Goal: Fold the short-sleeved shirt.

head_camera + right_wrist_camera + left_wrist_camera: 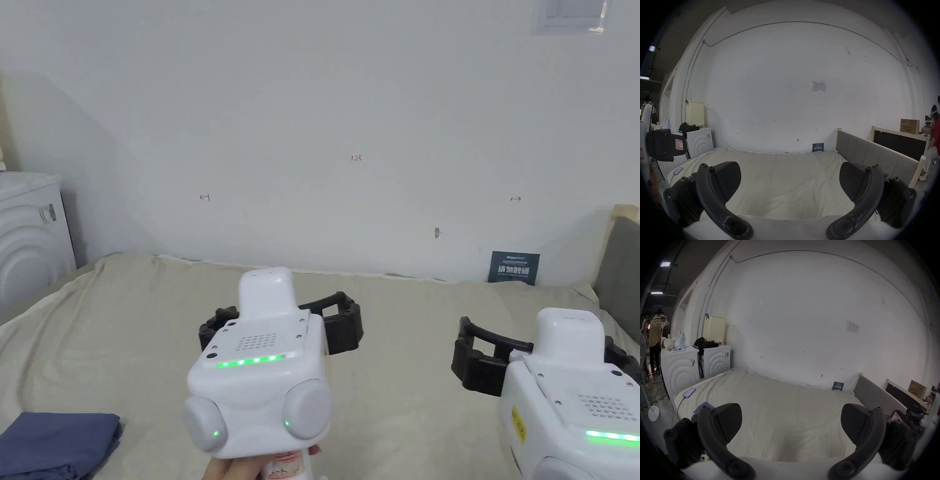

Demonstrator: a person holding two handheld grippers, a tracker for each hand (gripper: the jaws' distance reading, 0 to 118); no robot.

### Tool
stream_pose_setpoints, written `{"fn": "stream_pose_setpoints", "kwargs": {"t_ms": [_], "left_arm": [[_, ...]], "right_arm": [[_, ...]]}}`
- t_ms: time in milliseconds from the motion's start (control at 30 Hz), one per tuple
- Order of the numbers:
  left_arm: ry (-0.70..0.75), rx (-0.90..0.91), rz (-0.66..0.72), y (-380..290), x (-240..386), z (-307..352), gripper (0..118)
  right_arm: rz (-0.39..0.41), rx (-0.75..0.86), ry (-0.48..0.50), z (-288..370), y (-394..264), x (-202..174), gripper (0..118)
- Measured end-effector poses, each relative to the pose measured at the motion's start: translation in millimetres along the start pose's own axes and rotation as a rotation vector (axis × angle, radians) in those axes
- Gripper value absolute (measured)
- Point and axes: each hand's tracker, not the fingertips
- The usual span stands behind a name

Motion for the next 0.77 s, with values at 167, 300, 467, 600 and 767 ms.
{"fn": "stream_pose_setpoints", "kwargs": {"t_ms": [167,300,467,600,767], "left_arm": [[0.076,-0.034,-0.038,1.7,-5.4,-6.8,118],[0.153,-0.082,0.055,-4.6,-9.9,-7.5,118],[0.026,0.035,-0.179,-18.2,-21.2,-10.7,118],[0.011,0.054,-0.179,-20.7,-27.1,-9.1,118],[-0.037,0.071,-0.075,-21.5,-44.9,-11.1,118]], "right_arm": [[0.017,-0.005,-0.005,1.3,-4.3,-0.8,118],[0.030,-0.008,-0.001,1.9,-8.0,-1.2,118],[0.046,-0.010,-0.002,5.2,-11.8,-1.3,118],[0.049,-0.008,-0.016,4.7,-13.8,-1.0,118],[0.045,-0.002,-0.017,5.5,-14.7,-2.0,118]]}}
